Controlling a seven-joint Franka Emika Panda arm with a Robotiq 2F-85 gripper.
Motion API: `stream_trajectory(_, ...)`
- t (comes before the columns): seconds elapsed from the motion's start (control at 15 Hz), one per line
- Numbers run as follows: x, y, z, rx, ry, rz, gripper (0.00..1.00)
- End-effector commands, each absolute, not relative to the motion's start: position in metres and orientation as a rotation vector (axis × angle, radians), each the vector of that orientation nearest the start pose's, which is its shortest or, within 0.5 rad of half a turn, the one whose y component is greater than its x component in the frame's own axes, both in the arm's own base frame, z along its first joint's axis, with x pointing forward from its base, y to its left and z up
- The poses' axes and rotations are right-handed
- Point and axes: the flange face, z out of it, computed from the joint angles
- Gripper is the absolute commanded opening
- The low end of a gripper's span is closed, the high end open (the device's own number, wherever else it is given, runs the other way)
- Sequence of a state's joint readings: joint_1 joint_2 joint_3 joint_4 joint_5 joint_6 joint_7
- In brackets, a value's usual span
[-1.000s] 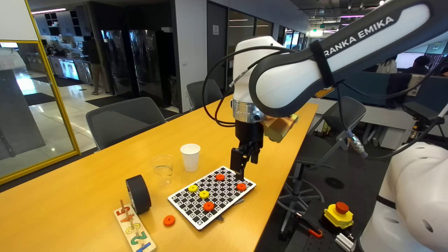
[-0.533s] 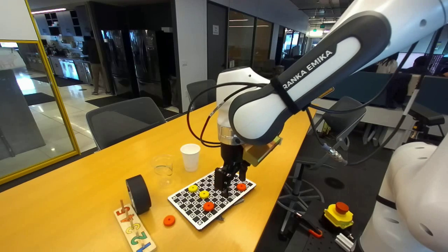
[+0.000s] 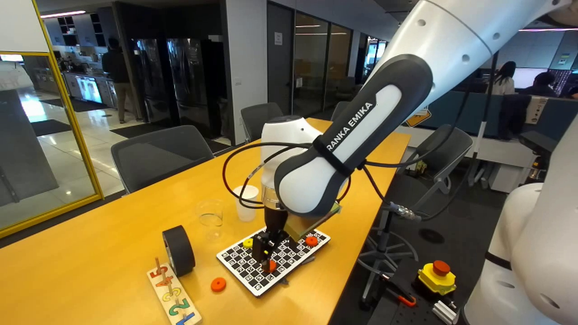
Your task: Divide the rings equally and put some in the clear cup and the rest in the white cup
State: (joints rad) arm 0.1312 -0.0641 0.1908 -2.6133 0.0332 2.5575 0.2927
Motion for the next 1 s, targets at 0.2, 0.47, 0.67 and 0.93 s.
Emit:
stream_trajectory(0.2,0.433,0.151,0.244,-3.133,0.101,-0.136,1.00)
stream_trajectory(0.47,0.443,0.148,0.230,-3.174,0.158,-0.183,1.00)
stream_trajectory(0.67,0.452,0.143,0.221,-3.195,0.196,-0.189,1.00)
stream_trajectory(0.93,0.463,0.137,0.213,-3.199,0.241,-0.180,1.00)
